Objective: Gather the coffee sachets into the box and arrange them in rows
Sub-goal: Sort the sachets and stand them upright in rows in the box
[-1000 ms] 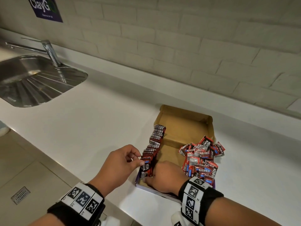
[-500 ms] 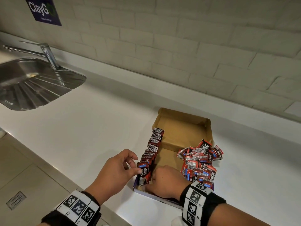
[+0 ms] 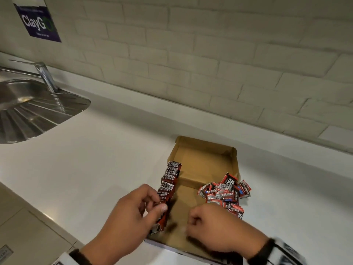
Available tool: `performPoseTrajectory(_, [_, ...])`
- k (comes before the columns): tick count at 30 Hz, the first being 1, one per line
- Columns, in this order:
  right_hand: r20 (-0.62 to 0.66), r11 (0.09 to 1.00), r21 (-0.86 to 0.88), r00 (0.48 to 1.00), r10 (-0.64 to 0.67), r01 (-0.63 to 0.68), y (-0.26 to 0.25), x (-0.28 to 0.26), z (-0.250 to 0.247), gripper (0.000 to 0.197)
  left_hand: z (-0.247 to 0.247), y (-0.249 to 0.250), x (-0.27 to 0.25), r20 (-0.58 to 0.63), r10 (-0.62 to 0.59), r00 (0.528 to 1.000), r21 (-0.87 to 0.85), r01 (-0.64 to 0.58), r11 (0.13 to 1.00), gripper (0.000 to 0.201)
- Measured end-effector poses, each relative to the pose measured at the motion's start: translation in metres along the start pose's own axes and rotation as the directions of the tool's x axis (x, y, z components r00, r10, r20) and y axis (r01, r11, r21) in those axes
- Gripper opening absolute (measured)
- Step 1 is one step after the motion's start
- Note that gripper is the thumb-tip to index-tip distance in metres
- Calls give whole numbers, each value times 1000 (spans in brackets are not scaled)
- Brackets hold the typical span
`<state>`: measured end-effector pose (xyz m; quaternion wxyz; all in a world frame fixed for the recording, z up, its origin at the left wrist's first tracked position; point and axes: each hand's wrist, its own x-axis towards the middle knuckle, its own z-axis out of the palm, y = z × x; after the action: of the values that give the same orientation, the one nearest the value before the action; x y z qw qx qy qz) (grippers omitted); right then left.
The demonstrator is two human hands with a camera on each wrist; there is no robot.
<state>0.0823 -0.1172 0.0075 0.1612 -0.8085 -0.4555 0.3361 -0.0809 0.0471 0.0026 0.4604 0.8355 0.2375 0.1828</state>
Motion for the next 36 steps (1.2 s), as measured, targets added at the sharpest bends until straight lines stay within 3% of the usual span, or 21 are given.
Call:
performPoseTrajectory(2, [-78, 992, 124, 996, 46, -37, 18, -24, -19, 31, 14, 14, -1, 156, 73, 985, 45, -81, 996, 20])
performPoseTrajectory(5, [-215, 964, 245, 964, 156, -101, 55, -62, -39, 26, 41, 32, 4, 419, 88, 904, 145, -162, 976, 13])
performPoseTrajectory(7, [-292, 948, 280, 928, 232, -149, 81, -80, -40, 20, 60, 38, 10, 517, 16, 856, 160, -116, 980, 18])
performPoseTrajectory(9, [-327, 939, 293, 903, 277, -182, 103, -94, -34, 20, 82, 39, 17, 562, -70, 824, 114, 6, 993, 32])
performPoseTrajectory(11, [-315, 932, 303, 902, 296, -200, 117, -103, -26, 22, 101, 40, 20, 561, -143, 815, 130, 84, 988, 49])
performPoseTrajectory(13, [-284, 927, 306, 908, 307, -218, 125, -108, -19, 22, 117, 43, 22, 516, -177, 838, 168, 103, 980, 58])
performPoseTrajectory(16, [-233, 912, 336, 917, 323, -236, 134, -109, -12, 22, 137, 49, 25, 442, -195, 875, 141, 147, 979, 48])
performPoseTrajectory(18, [-203, 904, 358, 926, 319, -233, 139, -106, -6, 22, 148, 50, 26, 395, -218, 892, 132, 180, 975, 51])
performPoseTrajectory(25, [-146, 905, 379, 954, 263, -192, 148, -91, 10, 38, 174, 53, 22, 323, -232, 917, 386, 95, 917, 60])
performPoseTrajectory(36, [-292, 925, 380, 946, 139, -18, 136, -60, -1, 37, 183, 52, 22, 269, -270, 924, 356, 165, 920, 44])
